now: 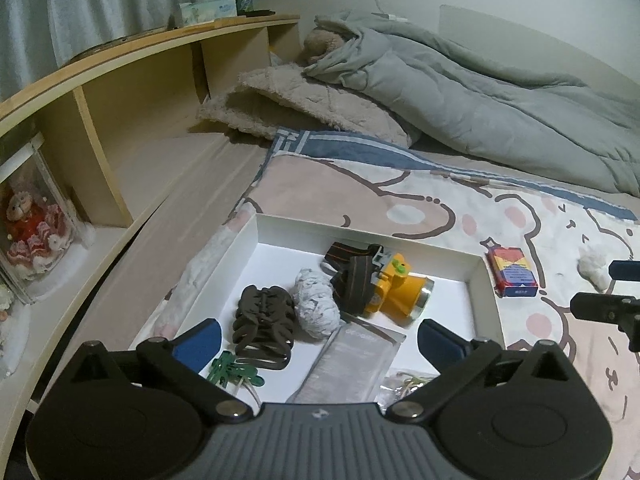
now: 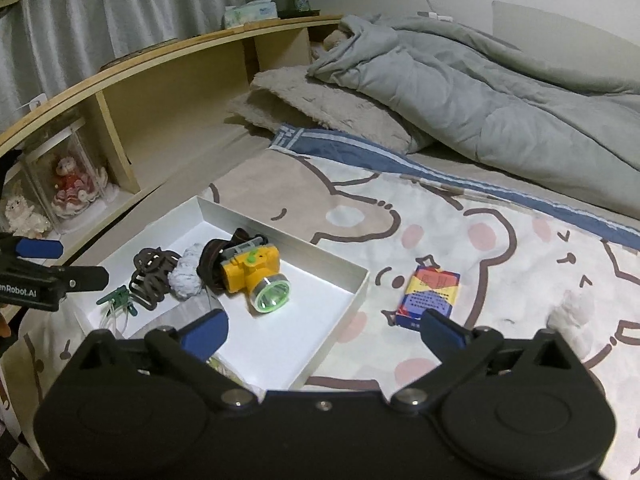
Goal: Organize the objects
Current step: 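Withdraw both tools from the box toward the card box and tissue bundle, then close the left tool on the card box while the right tool grasps the tissue bundle, then lift the card box with the left tool while the right tool lifts the tissue bundle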
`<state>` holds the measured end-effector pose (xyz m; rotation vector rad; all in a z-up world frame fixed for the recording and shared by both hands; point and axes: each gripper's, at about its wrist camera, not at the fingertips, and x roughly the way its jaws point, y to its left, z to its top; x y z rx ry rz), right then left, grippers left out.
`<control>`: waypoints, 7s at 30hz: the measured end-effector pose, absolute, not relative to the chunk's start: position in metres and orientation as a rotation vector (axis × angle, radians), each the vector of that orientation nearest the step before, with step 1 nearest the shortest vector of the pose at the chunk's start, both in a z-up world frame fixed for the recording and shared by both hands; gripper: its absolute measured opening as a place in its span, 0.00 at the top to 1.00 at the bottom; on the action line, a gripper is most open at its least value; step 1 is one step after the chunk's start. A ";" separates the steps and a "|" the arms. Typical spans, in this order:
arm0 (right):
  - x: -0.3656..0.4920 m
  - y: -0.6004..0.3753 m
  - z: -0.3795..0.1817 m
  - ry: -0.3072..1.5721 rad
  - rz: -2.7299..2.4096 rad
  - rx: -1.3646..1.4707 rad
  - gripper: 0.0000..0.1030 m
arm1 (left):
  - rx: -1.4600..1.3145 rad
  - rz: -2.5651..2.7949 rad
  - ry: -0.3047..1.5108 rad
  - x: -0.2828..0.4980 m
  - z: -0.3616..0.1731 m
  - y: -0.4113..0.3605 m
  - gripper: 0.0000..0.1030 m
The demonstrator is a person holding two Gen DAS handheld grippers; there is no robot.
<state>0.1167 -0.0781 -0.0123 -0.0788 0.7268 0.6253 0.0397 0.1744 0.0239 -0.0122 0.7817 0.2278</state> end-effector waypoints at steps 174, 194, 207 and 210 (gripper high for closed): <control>0.052 -0.215 -0.120 1.083 0.430 -0.140 0.43 | 0.176 -0.291 1.146 0.111 -0.110 -0.032 0.36; 0.069 -0.201 -0.104 0.967 0.438 -0.197 0.68 | 0.133 -0.291 1.057 0.128 -0.093 -0.018 0.42; 0.094 -0.179 -0.059 0.831 0.422 -0.112 0.68 | -0.034 -0.177 0.898 0.140 -0.034 0.048 0.42; 0.098 -0.169 -0.056 0.819 0.430 -0.113 0.68 | -0.069 -0.141 0.869 0.142 -0.024 0.068 0.42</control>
